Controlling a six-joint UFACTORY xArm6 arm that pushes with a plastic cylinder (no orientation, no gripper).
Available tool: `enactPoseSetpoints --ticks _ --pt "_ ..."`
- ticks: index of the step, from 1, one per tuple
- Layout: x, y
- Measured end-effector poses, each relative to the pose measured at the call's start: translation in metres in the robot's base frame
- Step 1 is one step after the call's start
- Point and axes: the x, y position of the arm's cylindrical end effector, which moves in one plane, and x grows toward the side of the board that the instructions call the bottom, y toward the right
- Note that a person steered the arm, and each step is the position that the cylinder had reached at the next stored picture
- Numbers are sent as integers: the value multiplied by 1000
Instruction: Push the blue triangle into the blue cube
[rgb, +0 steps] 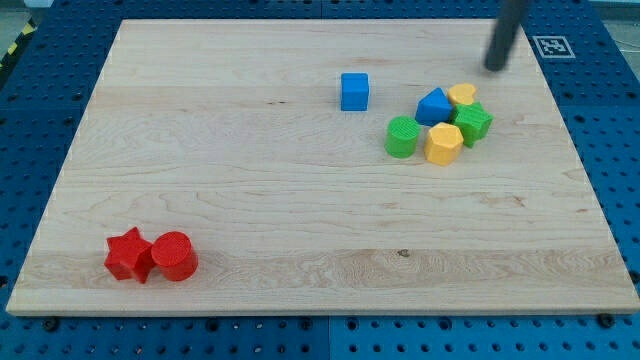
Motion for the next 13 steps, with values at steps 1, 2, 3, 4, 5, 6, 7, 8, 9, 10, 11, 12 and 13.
enactPoseSetpoints --ticks 1,2,3,4,5,6,7,8,9,10,11,12,13 --pt "80 30" --pt "108 24" --pt "107 -6" --pt "100 -53" --pt "91 -102" --pt "79 -136" --pt "75 -110" --pt "68 -115" --pt "38 -140" --pt "24 -148" --pt "41 -148" --pt "49 -158" --pt "25 -181"
